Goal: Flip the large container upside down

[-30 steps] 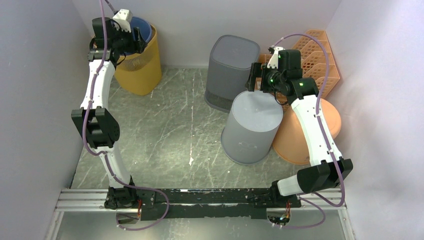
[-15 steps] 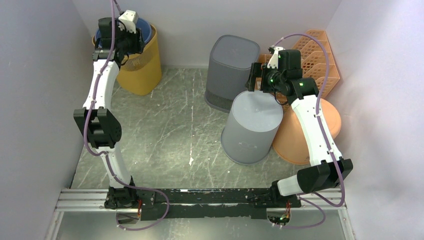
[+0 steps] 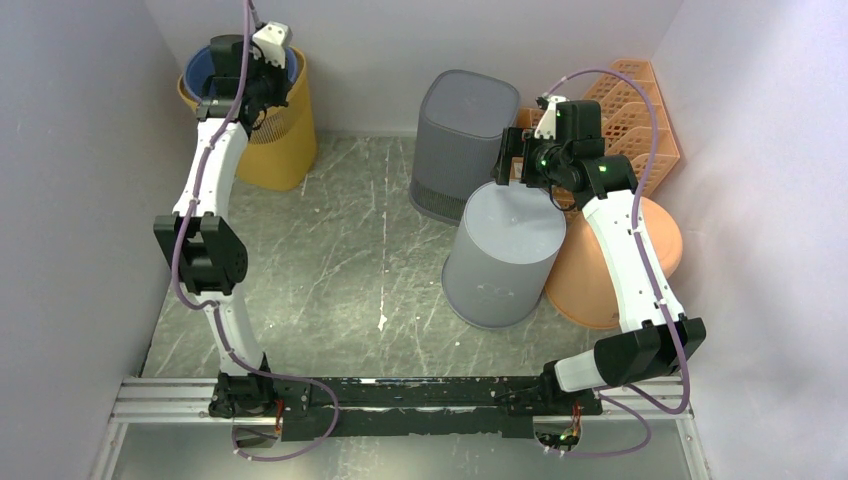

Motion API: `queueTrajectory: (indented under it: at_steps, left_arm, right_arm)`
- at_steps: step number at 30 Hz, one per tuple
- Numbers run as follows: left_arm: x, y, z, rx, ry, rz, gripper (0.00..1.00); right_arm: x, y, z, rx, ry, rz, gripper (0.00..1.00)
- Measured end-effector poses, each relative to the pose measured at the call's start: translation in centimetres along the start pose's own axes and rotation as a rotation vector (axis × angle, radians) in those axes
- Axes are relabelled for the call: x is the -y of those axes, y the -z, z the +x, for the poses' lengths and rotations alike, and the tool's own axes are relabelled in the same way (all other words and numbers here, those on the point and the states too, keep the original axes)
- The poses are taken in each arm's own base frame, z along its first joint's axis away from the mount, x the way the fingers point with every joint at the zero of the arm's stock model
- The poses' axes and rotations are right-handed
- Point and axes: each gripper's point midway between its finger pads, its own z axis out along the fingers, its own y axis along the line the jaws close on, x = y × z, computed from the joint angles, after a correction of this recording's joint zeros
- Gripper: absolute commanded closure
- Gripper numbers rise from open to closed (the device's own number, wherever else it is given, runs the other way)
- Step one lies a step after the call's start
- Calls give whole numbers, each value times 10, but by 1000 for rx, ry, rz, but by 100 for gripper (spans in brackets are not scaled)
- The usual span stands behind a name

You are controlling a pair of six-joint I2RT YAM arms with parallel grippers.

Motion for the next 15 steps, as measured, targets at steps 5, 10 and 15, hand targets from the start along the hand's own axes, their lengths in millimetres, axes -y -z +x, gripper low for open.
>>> queueTrajectory:
  at_steps: [5, 10, 15]
  left_arm:
    - [-15, -7, -3, 24, -2, -52, 93]
    - [-22, -5, -3, 22, 37, -84, 93]
    - [-23, 2, -14, 36, 97, -104, 93]
  right_arm:
    - [1, 1, 1, -5, -1, 4, 0]
    - [1, 1, 3, -6, -1, 4, 0]
    - [1, 1, 4, -8, -1, 2, 0]
